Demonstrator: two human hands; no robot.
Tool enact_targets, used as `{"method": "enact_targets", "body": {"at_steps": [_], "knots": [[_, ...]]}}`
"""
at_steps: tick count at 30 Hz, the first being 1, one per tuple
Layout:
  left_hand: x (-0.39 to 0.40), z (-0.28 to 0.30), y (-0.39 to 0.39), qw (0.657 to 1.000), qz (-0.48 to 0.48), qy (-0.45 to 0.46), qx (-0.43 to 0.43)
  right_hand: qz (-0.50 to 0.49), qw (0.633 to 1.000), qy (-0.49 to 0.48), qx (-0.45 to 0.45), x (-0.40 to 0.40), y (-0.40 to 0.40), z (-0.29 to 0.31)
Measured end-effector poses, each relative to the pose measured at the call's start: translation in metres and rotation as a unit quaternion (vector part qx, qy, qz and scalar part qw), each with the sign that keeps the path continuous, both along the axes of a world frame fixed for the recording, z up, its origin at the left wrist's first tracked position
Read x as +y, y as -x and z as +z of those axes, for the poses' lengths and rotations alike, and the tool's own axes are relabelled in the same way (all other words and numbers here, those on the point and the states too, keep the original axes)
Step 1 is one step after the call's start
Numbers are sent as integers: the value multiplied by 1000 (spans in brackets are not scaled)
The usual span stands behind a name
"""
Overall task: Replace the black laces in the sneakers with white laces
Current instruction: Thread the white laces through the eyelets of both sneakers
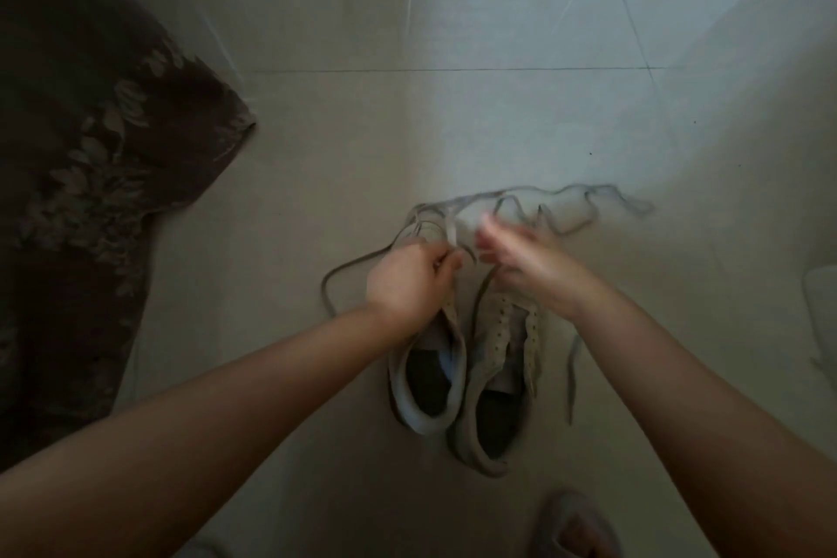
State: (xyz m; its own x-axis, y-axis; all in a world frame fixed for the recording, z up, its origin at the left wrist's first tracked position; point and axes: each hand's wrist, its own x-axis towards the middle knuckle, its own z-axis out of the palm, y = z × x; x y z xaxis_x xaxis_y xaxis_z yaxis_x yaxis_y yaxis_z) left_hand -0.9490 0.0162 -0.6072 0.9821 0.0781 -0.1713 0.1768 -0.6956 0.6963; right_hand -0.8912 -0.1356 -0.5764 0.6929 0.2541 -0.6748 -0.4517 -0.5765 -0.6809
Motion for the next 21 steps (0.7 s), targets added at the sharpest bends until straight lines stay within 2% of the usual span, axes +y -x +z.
{"method": "enact_targets", "body": {"at_steps": [3,6,8,10,13,18,19,21], "knots": [[4,-7,-5,998,41,17,-41,100,993,-8,-57,1,9,-12],[3,-8,-8,985,77,152,18,82,990,-77,-85,8,11,-8],[2,-3,-9,975,84,202,22,55,987,-87,-122,13,13,-8],[0,0,-10,971,92,217,25,18,987,-67,-147,17,15,-13],[-2,-7,-12,961,93,253,56,-3,990,-37,-138,18,16,-19],[-1,-13,-7,944,108,300,81,55,991,-53,-106,16,23,-18],[-1,-11,-7,942,112,307,74,74,989,-43,-122,17,25,-17],[-1,-7,-7,961,85,260,40,110,978,-4,-180,18,28,-18]]}}
